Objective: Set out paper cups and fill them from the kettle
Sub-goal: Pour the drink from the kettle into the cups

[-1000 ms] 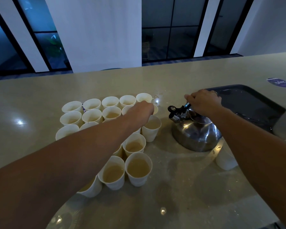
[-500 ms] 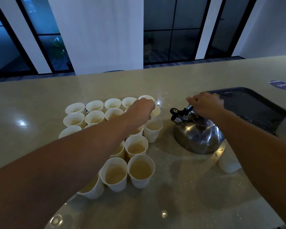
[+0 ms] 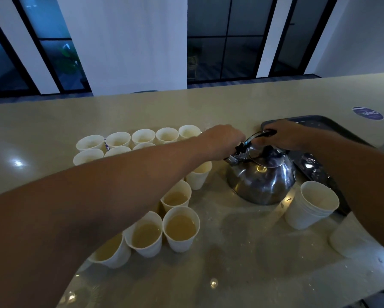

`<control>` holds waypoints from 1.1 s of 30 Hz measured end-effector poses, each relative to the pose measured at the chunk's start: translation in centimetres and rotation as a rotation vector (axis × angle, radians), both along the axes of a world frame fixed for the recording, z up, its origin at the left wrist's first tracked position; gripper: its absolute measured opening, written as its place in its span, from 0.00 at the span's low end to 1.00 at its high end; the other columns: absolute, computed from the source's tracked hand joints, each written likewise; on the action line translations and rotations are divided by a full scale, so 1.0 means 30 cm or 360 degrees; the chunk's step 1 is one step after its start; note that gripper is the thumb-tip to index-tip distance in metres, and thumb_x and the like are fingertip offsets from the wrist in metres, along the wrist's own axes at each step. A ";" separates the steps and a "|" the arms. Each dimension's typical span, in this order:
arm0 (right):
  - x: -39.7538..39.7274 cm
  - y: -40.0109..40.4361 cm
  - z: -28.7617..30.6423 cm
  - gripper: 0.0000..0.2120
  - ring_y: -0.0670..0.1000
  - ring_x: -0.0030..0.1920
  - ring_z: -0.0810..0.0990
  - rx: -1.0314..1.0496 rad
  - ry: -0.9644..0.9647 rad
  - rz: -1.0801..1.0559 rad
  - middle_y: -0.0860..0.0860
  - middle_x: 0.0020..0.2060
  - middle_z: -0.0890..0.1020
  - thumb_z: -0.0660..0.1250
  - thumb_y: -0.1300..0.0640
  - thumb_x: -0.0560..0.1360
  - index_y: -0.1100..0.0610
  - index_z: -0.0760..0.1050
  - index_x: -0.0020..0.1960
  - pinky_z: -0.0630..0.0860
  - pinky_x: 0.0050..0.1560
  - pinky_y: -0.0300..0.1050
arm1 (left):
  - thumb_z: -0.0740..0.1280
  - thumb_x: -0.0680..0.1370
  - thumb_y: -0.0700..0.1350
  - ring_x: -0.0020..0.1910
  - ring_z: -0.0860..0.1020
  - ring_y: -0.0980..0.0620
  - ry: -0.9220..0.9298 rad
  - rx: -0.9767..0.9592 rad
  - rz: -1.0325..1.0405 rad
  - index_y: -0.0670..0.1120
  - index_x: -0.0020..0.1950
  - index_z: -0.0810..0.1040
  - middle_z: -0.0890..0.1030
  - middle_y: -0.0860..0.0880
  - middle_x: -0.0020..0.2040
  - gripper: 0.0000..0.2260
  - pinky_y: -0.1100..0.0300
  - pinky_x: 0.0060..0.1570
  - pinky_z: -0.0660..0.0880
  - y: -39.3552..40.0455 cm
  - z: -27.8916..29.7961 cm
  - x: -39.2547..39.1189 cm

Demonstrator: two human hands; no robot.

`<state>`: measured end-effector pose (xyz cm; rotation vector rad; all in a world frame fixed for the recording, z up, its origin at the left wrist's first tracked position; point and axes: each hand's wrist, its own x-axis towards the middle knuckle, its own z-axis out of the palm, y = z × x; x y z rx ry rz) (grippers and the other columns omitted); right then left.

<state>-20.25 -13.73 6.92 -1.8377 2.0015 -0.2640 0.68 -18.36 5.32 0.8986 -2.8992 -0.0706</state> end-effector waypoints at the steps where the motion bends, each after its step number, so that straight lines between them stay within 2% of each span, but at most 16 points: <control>1: -0.001 0.003 0.000 0.21 0.52 0.37 0.77 -0.0007 -0.0009 -0.0003 0.53 0.37 0.80 0.69 0.36 0.71 0.55 0.76 0.43 0.70 0.36 0.44 | 0.67 0.79 0.44 0.56 0.79 0.46 -0.0024 0.0007 -0.0011 0.48 0.65 0.78 0.81 0.47 0.56 0.14 0.52 0.53 0.76 -0.012 0.007 -0.010; 3: -0.001 0.006 -0.009 0.21 0.51 0.35 0.77 -0.0015 -0.0047 -0.0013 0.52 0.35 0.79 0.70 0.38 0.72 0.56 0.75 0.42 0.69 0.34 0.43 | 0.70 0.78 0.48 0.55 0.78 0.47 -0.0070 0.0059 -0.0029 0.47 0.65 0.78 0.81 0.48 0.56 0.16 0.53 0.52 0.76 -0.034 0.016 -0.031; 7: 0.013 0.014 -0.026 0.22 0.51 0.35 0.75 -0.0096 -0.0204 -0.0089 0.54 0.36 0.78 0.71 0.40 0.72 0.59 0.75 0.45 0.70 0.35 0.44 | 0.70 0.77 0.51 0.45 0.80 0.48 -0.0025 0.0186 0.0037 0.46 0.56 0.83 0.82 0.48 0.45 0.12 0.57 0.39 0.71 -0.045 0.023 -0.068; 9: 0.018 0.017 -0.034 0.22 0.51 0.36 0.74 -0.0133 -0.0227 -0.0108 0.55 0.36 0.77 0.72 0.40 0.71 0.60 0.74 0.45 0.70 0.35 0.44 | 0.71 0.77 0.51 0.42 0.80 0.48 0.0018 0.0203 0.0097 0.46 0.53 0.84 0.81 0.48 0.41 0.11 0.58 0.36 0.69 -0.048 0.019 -0.077; 17: 0.005 0.017 -0.044 0.22 0.52 0.37 0.76 -0.0132 -0.0261 -0.0165 0.56 0.39 0.79 0.74 0.40 0.70 0.59 0.75 0.45 0.70 0.36 0.43 | 0.75 0.73 0.51 0.41 0.80 0.47 -0.0024 0.0100 0.0145 0.46 0.52 0.84 0.79 0.49 0.38 0.11 0.56 0.42 0.77 -0.049 0.009 -0.094; 20: 0.003 0.022 -0.047 0.21 0.52 0.38 0.75 -0.0145 -0.0214 -0.0161 0.55 0.38 0.78 0.74 0.40 0.70 0.58 0.75 0.42 0.69 0.37 0.45 | 0.75 0.73 0.50 0.39 0.78 0.48 -0.0060 0.0012 0.0144 0.47 0.51 0.83 0.73 0.52 0.34 0.10 0.58 0.37 0.74 -0.042 0.010 -0.106; 22: 0.001 0.024 -0.047 0.21 0.51 0.38 0.75 -0.0158 -0.0196 -0.0164 0.54 0.38 0.78 0.74 0.40 0.70 0.58 0.75 0.41 0.69 0.38 0.45 | 0.75 0.74 0.48 0.39 0.77 0.48 -0.0096 -0.0052 0.0139 0.47 0.51 0.83 0.72 0.52 0.34 0.09 0.59 0.35 0.69 -0.037 0.010 -0.110; 26: 0.004 0.024 -0.054 0.22 0.53 0.40 0.76 -0.0157 -0.0224 -0.0172 0.56 0.40 0.78 0.74 0.40 0.70 0.59 0.75 0.43 0.71 0.41 0.47 | 0.74 0.75 0.47 0.38 0.76 0.47 -0.0138 -0.0111 0.0135 0.46 0.52 0.82 0.71 0.51 0.34 0.08 0.58 0.35 0.69 -0.035 0.009 -0.108; 30: 0.010 0.043 -0.005 0.22 0.48 0.34 0.72 -0.0054 -0.0042 -0.0086 0.51 0.33 0.74 0.72 0.39 0.71 0.56 0.73 0.36 0.66 0.35 0.42 | 0.73 0.75 0.49 0.38 0.76 0.49 -0.0188 -0.0026 0.0111 0.47 0.52 0.83 0.77 0.50 0.39 0.09 0.59 0.31 0.67 -0.025 0.031 -0.105; 33: 0.005 0.063 0.052 0.21 0.47 0.32 0.72 -0.0002 0.0061 -0.0099 0.50 0.31 0.75 0.72 0.38 0.71 0.55 0.75 0.34 0.66 0.32 0.40 | 0.74 0.74 0.51 0.42 0.78 0.49 -0.0199 0.0035 0.0063 0.50 0.52 0.83 0.79 0.51 0.42 0.10 0.59 0.34 0.70 -0.023 0.084 -0.110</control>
